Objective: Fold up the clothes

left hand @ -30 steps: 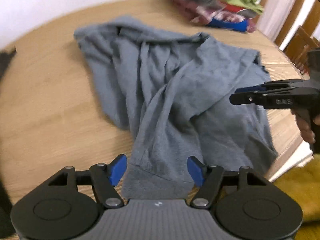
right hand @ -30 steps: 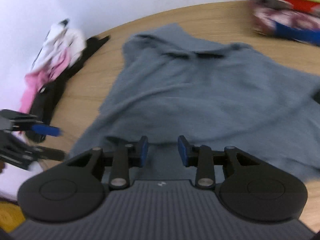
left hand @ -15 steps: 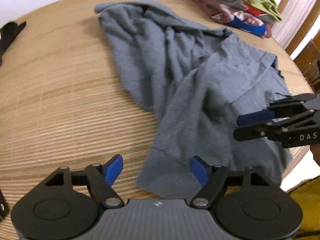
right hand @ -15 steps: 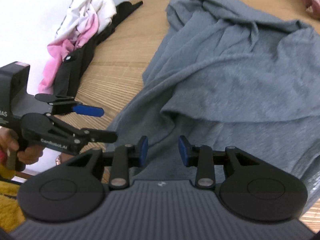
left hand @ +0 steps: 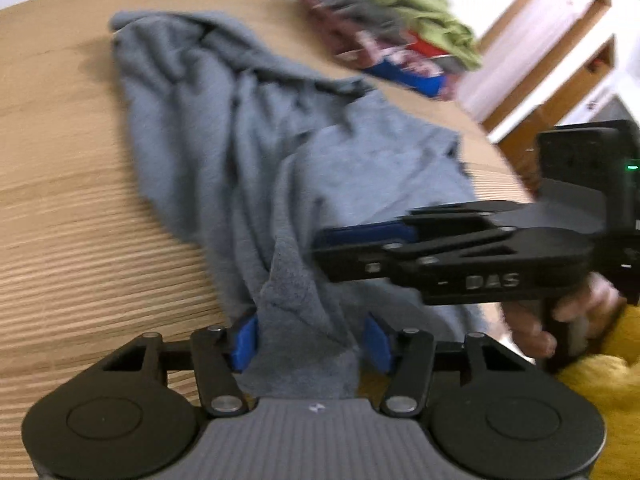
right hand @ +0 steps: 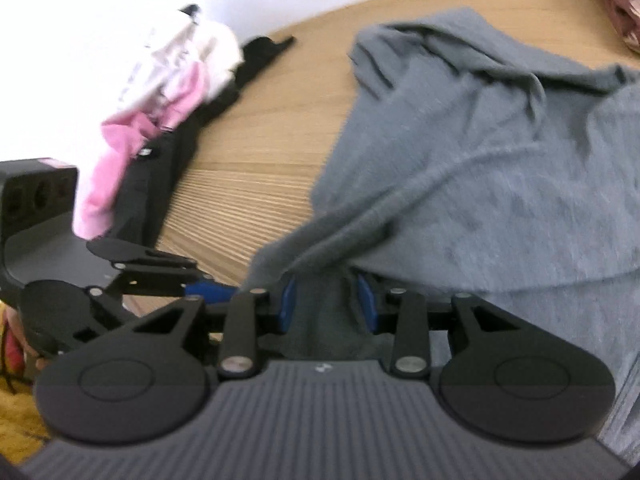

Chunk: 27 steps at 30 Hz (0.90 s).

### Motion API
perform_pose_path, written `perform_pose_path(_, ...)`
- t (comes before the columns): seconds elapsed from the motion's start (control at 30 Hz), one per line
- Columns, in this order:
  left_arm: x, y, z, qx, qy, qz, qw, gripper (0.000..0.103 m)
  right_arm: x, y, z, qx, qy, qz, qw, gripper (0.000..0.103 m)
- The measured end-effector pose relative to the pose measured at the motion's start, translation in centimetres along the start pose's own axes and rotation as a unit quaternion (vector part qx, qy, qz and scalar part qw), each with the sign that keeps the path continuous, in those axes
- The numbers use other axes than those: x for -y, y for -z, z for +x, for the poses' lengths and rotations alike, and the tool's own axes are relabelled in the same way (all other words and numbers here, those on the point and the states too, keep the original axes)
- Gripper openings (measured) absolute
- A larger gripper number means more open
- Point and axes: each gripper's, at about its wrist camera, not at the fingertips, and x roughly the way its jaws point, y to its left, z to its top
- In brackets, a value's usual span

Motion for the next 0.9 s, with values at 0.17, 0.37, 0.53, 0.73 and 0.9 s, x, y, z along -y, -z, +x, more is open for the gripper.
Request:
perform_pose_path(0.17, 2.2, -0.7, 0.2, -0.005, -0.003, 0.056, 0.9984, 0.056, 1.1, -0.4, 0.6, -0.012, -0.005, 0.064, 0.998, 0.038)
perform_pose_path(0.37, 3.1, -0.5, 0.1, -0.014, -0.007, 0.091, 0.9957, 0.056, 3.0, -0.8, -1.6, 0.005, -0.037, 0.141, 0.989, 0.045)
perform_pose_path(0.53, 4.5, -1.2, 0.1, -0.018, 0.020, 0.132, 0.9909, 0.057, 2.5, -1.6, -1.7, -0.019, -0.041, 0.137, 0.990, 0.077)
perform_pose_path(0.73, 6.3, -1.6, 0.7, -0.031, 0.009, 0.188, 0.9817, 0.060, 2.5, -2.4, -1.7, 0.002, -0.034, 0.114, 0.993, 0.006)
perform_pose_path(0.9, 4.7, -2.7, 0.1, -0.030, 0.003, 0.167, 0.9854, 0.061, 4.7, -3.1, -6.7, 0.086, 0.017, 0.136, 0.987, 0.004)
